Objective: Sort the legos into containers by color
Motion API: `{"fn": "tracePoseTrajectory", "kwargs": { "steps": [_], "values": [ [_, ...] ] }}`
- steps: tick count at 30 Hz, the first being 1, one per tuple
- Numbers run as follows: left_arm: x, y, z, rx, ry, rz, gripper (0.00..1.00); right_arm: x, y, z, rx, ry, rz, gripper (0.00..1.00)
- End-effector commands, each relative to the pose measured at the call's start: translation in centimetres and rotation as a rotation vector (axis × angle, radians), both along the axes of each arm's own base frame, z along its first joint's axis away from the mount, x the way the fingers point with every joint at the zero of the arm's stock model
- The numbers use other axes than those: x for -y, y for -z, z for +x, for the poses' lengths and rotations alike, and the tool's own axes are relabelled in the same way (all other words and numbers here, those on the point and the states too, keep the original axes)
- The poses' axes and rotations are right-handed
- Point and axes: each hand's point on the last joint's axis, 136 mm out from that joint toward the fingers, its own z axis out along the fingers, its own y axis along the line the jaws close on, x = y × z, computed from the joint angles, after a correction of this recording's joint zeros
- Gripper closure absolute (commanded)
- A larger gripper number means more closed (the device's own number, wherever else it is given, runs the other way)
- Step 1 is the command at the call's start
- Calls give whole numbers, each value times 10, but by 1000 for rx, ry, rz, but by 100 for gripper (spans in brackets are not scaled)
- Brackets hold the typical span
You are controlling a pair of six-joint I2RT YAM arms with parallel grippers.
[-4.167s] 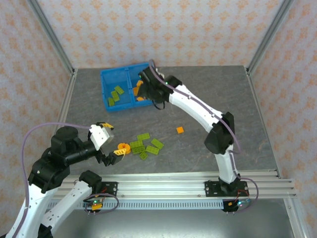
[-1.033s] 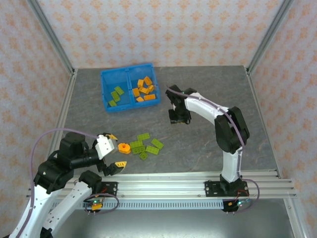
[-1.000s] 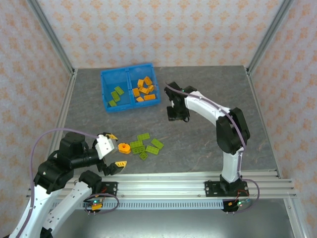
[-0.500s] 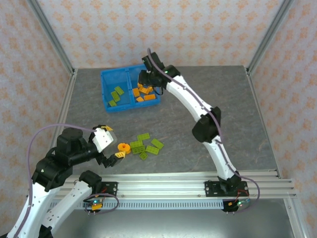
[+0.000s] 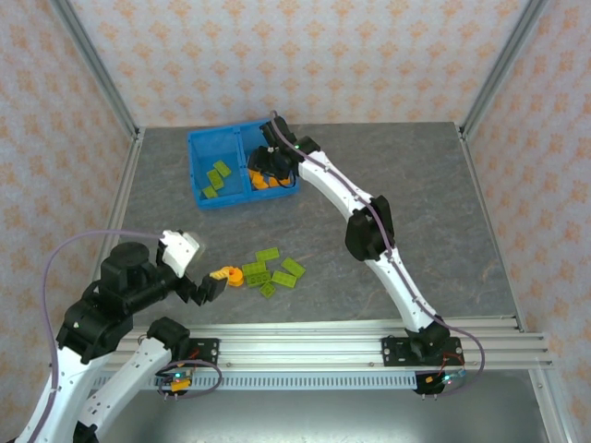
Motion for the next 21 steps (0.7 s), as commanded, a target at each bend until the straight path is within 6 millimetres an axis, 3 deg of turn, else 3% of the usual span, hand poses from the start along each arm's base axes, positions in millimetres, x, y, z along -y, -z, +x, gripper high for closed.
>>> {"fn": "tracePoseTrajectory", "kwargs": {
  "steps": [1, 6, 10, 17, 21],
  "values": [
    [-27, -1, 32, -95, -350, -152, 0, 1, -58, 4, 73, 9, 87, 46],
    [-24, 29, 54, -301, -520, -242, 0, 21, -117, -16, 114, -30, 92, 50],
    [-23, 59, 66, -457, -581, -119, 0, 50, -156, -59, 141, -125, 18, 46],
    [23, 113, 85, -744, -425, -23, 0, 149, -160, -142, 122, -69, -200, 43],
    [43, 145, 100, -849, -417, 0, 0, 201, -144, -186, 78, 68, -203, 37]
  ]
}}
